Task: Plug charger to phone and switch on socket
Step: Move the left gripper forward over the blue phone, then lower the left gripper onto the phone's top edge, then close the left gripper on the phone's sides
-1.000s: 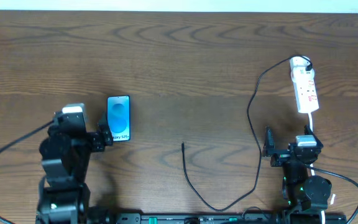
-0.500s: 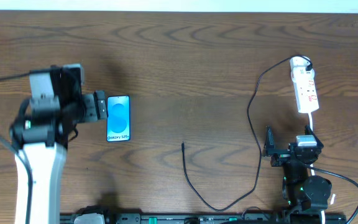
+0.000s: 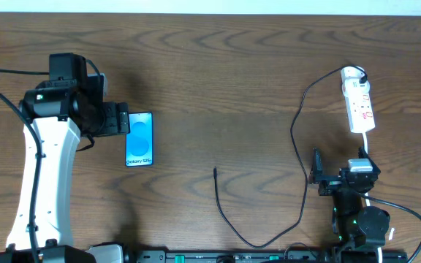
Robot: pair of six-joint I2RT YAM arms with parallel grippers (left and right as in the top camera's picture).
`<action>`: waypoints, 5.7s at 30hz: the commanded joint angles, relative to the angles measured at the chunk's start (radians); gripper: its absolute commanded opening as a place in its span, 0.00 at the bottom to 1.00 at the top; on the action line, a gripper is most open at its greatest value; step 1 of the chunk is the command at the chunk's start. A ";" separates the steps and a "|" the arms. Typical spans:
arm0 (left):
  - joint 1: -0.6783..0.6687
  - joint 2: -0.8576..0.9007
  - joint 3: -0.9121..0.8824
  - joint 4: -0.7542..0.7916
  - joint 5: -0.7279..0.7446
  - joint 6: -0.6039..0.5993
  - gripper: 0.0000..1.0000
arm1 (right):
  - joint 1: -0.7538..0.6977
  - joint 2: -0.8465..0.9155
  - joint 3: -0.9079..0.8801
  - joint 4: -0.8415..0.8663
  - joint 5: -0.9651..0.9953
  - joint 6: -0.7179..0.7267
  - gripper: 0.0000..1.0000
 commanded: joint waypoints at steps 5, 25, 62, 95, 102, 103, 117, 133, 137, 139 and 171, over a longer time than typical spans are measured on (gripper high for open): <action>-0.003 -0.002 0.027 -0.003 0.009 0.006 0.88 | 0.003 -0.006 -0.002 -0.004 0.003 0.013 0.99; -0.047 0.051 0.027 -0.011 0.084 0.008 0.99 | 0.003 -0.006 -0.002 -0.004 0.003 0.013 0.99; -0.101 0.346 -0.017 0.194 -0.014 -0.089 0.99 | 0.003 -0.006 -0.002 -0.004 0.003 0.013 0.99; -0.146 0.348 -0.163 0.328 -0.084 -0.138 0.98 | 0.003 -0.006 -0.002 -0.004 0.003 0.013 0.99; -0.145 0.349 -0.163 0.332 -0.074 -0.138 0.98 | 0.003 -0.006 -0.002 -0.004 0.003 0.013 0.99; -0.145 0.351 -0.163 0.332 -0.074 -0.138 0.98 | 0.003 -0.006 -0.002 -0.004 0.003 0.013 0.99; -0.145 0.446 -0.163 0.374 -0.075 -0.141 0.98 | 0.003 -0.006 -0.002 -0.004 0.003 0.013 0.99; -0.145 0.457 -0.163 0.399 -0.075 -0.141 0.98 | 0.003 -0.006 -0.002 -0.004 0.003 0.013 0.99; -0.145 0.457 -0.164 0.399 -0.074 -0.141 0.98 | 0.003 -0.006 -0.002 -0.004 0.003 0.013 0.99; -0.145 0.457 -0.166 0.399 -0.074 -0.141 0.98 | 0.003 -0.006 -0.002 -0.004 0.003 0.013 0.99; -0.145 0.457 -0.239 0.467 -0.075 -0.140 0.98 | 0.003 -0.006 -0.002 -0.004 0.003 0.013 0.99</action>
